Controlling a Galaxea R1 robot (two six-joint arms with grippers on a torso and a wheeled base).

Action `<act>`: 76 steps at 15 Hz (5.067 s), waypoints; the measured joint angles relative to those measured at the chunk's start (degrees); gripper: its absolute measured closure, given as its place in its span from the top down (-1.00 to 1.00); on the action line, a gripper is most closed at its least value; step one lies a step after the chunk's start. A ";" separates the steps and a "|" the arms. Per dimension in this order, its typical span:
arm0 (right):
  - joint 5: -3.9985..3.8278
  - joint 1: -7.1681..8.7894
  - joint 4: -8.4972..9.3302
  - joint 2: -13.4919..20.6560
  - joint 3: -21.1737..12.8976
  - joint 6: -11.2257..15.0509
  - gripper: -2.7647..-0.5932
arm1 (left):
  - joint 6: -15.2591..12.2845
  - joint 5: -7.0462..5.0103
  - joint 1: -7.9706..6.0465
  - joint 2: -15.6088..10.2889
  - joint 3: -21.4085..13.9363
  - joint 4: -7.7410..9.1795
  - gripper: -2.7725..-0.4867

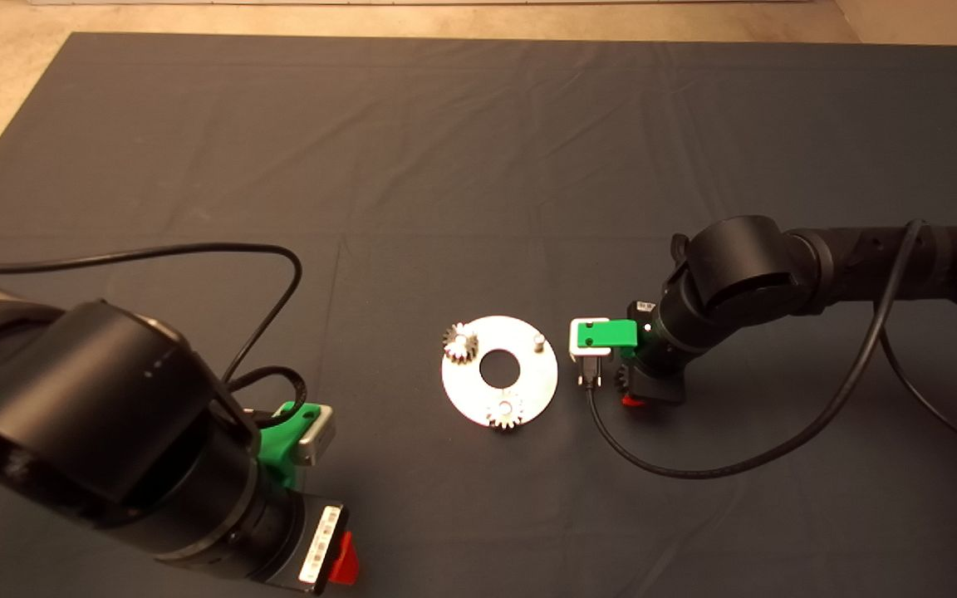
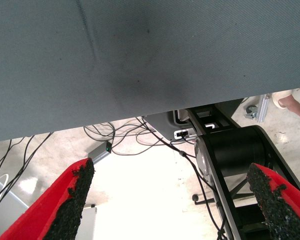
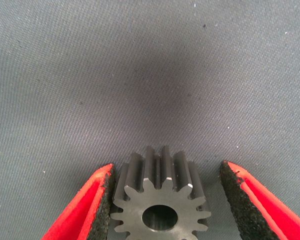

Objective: Install three planetary gears onto the carrier pins

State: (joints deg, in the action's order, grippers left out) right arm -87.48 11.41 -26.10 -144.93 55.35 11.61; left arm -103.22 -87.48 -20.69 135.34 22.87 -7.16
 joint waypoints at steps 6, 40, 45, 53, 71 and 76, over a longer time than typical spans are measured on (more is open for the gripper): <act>0.02 -0.11 0.02 0.00 0.02 0.00 -0.33 | 0.00 0.00 0.00 0.00 0.00 0.35 0.48; -0.12 6.08 0.02 -4.52 0.35 23.54 -0.56 | 0.13 0.00 0.00 -1.24 1.07 2.67 0.48; -0.22 10.31 0.79 -7.94 0.38 32.06 -0.55 | -0.11 0.00 0.02 -1.10 1.05 2.91 0.48; -0.15 11.50 6.42 -12.02 3.34 38.23 -0.56 | -1.19 0.02 0.02 -1.08 1.05 4.18 0.48; -0.20 9.69 8.22 -16.70 11.68 38.52 -0.56 | -1.61 0.02 0.02 -1.07 1.02 4.33 0.61; -0.20 9.03 8.83 -17.19 12.04 38.86 -0.56 | -1.61 0.00 0.02 -1.01 0.91 4.33 0.61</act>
State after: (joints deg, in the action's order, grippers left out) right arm -87.67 20.44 -17.27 -162.12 67.39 50.47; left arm -104.83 -87.48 -20.66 134.33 23.78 -2.83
